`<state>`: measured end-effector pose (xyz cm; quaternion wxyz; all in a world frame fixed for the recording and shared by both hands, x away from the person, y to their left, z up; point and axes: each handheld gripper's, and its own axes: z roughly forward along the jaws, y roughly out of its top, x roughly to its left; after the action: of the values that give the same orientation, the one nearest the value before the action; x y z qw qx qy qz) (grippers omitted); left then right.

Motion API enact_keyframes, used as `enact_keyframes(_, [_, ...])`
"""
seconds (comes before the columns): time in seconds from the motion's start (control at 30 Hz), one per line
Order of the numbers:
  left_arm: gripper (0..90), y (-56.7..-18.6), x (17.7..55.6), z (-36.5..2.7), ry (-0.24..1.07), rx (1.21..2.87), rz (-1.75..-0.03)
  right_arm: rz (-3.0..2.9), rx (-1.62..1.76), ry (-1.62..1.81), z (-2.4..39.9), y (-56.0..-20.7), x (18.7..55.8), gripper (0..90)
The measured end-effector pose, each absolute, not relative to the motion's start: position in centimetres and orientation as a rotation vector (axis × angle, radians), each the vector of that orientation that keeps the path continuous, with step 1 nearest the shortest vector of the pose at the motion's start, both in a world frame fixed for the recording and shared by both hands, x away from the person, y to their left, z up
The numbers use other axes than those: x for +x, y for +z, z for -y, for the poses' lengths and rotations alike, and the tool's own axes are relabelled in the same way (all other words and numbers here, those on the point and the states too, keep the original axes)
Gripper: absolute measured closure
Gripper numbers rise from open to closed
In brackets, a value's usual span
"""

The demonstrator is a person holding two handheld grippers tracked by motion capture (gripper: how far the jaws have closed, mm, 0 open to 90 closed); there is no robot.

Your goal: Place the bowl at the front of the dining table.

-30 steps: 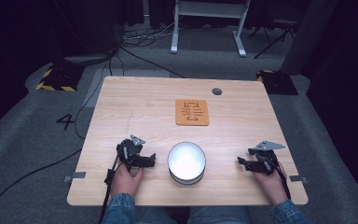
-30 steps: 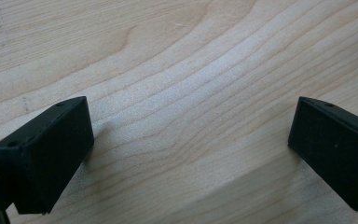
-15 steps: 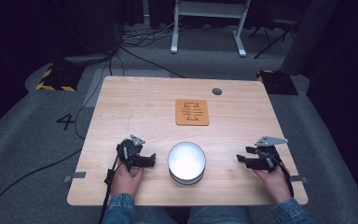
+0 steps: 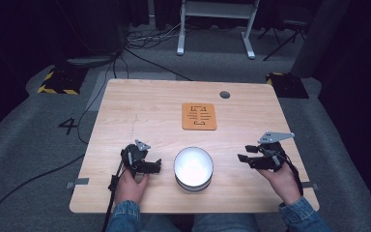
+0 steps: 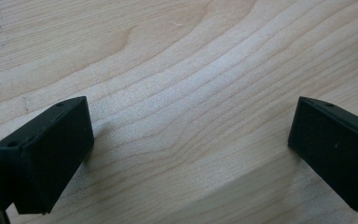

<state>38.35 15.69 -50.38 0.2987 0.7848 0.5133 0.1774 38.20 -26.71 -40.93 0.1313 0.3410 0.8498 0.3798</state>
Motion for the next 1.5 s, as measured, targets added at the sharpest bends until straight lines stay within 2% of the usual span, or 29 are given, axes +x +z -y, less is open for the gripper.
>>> enact_keyframes(0.87, [0.2, -50.4, 38.3, -15.7, 0.476, 2.084, -1.364, -2.628, 0.699, 1.2, 18.3, -36.1, 39.2, 51.7])
enact_keyframes(1.23, [0.2, -50.4, 38.3, -15.7, 0.476, 2.084, -1.364, -2.746, 0.598, 1.147, 14.2, -36.6, 39.9, 54.7])
enact_keyframes(1.5, [0.2, -50.4, 38.4, -15.7, 0.475, 2.084, -1.364, -2.804, 0.587, 1.068, 12.5, -38.0, 41.2, 63.7])
